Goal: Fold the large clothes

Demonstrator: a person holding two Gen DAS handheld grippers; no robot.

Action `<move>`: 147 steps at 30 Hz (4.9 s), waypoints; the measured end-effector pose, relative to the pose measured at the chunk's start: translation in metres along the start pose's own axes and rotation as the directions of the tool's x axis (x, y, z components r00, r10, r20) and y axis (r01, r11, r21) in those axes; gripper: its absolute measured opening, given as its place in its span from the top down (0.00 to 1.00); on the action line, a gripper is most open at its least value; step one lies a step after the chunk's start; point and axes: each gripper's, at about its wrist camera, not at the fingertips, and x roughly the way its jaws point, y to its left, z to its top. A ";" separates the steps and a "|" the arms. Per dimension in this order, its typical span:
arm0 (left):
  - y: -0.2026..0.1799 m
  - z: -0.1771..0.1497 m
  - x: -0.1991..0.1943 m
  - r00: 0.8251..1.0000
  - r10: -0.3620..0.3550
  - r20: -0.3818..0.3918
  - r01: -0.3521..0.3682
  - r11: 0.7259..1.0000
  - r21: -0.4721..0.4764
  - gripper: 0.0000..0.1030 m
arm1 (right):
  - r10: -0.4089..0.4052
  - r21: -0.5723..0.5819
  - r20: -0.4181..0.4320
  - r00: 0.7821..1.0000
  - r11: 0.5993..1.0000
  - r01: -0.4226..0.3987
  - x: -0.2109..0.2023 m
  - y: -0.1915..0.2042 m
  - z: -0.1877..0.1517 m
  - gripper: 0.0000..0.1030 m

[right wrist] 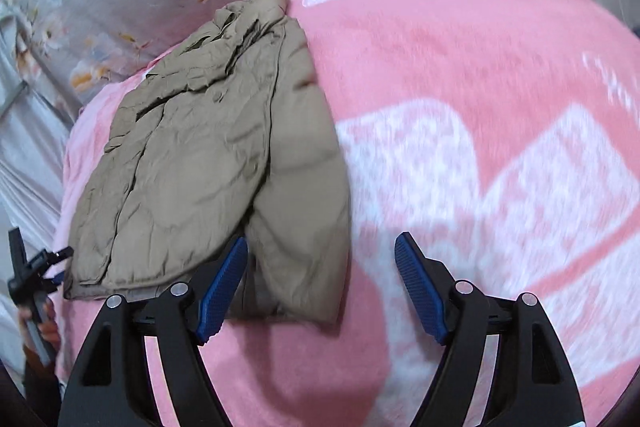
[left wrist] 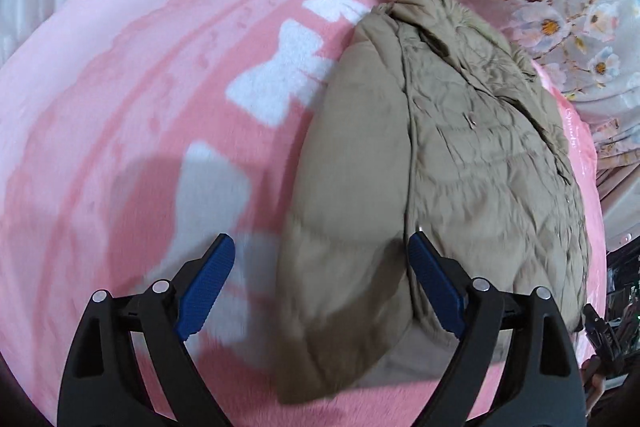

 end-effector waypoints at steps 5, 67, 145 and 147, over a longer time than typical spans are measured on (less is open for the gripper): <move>-0.016 -0.021 -0.008 1.000 0.005 0.015 -0.005 1.000 0.013 0.30 | 0.049 0.011 0.027 0.998 0.999 -0.049 0.001 0.017 -0.010 0.26; -0.075 0.110 0.069 0.927 0.325 0.190 -0.350 0.929 0.121 0.92 | -0.125 -0.017 0.099 0.987 0.992 0.127 0.135 0.071 0.144 0.99; -0.178 0.108 0.043 0.968 0.161 0.194 -0.203 0.954 0.221 0.31 | 0.059 -0.501 0.087 0.994 0.866 -0.007 0.086 0.253 0.120 0.97; -0.182 0.108 0.054 0.969 0.173 0.179 -0.213 0.946 0.243 0.31 | 0.033 -0.493 0.059 0.998 0.870 0.000 0.114 0.258 0.118 0.97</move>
